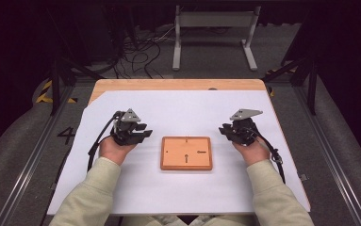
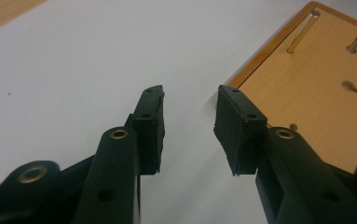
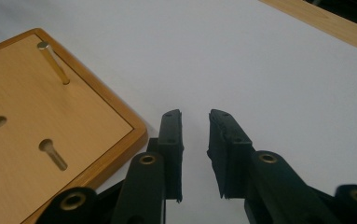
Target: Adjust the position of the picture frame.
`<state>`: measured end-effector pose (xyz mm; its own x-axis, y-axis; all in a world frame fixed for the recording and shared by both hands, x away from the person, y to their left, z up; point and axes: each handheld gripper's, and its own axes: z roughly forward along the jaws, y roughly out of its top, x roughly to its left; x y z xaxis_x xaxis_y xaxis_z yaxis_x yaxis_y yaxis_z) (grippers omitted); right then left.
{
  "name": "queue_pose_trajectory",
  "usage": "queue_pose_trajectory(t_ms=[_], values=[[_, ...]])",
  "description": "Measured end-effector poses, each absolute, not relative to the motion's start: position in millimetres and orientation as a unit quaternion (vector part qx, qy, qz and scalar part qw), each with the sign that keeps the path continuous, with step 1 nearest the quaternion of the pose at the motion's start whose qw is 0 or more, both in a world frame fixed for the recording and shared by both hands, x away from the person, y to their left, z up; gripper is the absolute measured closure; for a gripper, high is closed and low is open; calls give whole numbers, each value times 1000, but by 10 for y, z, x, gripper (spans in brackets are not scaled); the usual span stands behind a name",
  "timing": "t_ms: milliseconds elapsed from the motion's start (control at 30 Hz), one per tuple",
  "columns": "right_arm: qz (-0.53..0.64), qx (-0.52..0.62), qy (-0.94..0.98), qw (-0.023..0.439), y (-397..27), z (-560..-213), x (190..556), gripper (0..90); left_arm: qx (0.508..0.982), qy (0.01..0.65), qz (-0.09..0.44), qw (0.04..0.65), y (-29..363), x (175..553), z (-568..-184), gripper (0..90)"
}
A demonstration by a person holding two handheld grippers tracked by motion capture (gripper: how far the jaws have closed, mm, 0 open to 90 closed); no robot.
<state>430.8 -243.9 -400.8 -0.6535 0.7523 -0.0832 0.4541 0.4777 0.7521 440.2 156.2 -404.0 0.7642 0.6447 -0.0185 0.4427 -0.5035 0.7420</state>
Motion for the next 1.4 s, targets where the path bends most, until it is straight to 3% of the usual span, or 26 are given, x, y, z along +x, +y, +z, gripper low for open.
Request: queue_pose_trajectory(t_ms=[133,267,367,600,733,1067,1400], values=[[372,360,832,201,-2482,-4008,4244,771,856,324,125,383,1570,4414,-4061,730],[379,363,829,194,-2549,-4008,4173,854,864,314,103,381,1541,4411,-4093,893],[377,365,829,194,-2582,-4031,4157,898,871,302,69,382,1516,4377,-4118,896],[389,362,823,200,-2652,-4036,4164,900,901,219,25,373,1378,4089,-4054,896],[412,348,823,179,-2635,-4033,4258,900,916,172,5,361,1227,3858,-4026,896],[377,321,861,120,-2166,-4173,4702,900,913,178,-3,366,1265,3775,-4079,894],[326,314,888,81,-1938,-4357,4896,900,912,184,-4,365,1273,3775,-4102,894]])
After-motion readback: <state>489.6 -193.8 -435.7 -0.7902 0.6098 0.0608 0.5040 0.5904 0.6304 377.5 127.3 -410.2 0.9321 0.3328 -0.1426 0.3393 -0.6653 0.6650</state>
